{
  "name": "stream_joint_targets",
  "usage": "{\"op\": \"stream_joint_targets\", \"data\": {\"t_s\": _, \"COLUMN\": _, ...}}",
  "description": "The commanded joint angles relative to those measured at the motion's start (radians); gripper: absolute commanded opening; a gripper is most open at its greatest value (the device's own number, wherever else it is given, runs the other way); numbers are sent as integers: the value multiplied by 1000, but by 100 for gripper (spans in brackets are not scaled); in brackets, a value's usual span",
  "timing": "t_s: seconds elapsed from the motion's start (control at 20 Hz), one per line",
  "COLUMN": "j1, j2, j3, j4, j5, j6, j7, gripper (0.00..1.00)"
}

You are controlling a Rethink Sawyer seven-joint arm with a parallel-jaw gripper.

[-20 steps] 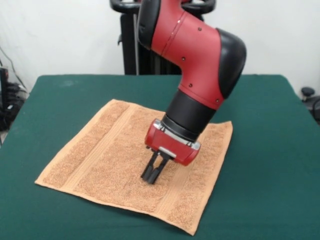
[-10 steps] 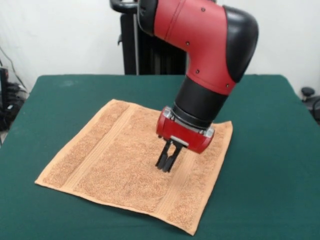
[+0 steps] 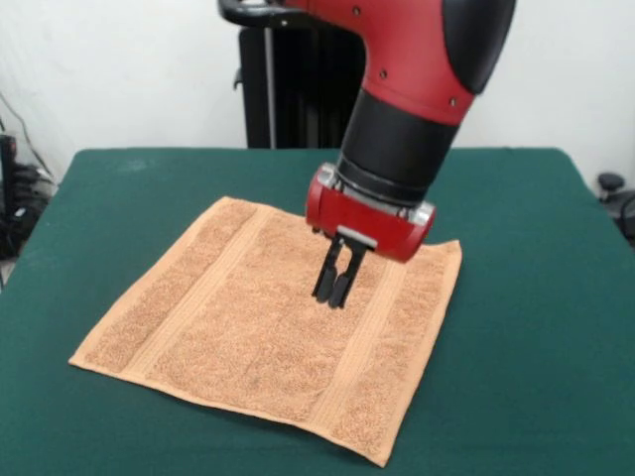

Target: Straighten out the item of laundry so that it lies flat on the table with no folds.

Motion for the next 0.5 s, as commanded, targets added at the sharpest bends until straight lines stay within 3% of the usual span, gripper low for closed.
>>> {"op": "stream_joint_targets", "data": {"t_s": 0.05, "j1": -48, "j2": -109, "j3": 183, "j4": 68, "j5": -63, "j6": 134, "j7": -17, "gripper": 0}}
{"op": "stream_joint_targets", "data": {"t_s": 0.2, "j1": -45, "j2": -137, "j3": 167, "j4": 72, "j5": -86, "j6": 100, "j7": 7, "gripper": 0}}
{"op": "stream_joint_targets", "data": {"t_s": 0.5, "j1": -40, "j2": -270, "j3": 147, "j4": 88, "j5": -137, "j6": 216, "j7": -39, "gripper": 0}}
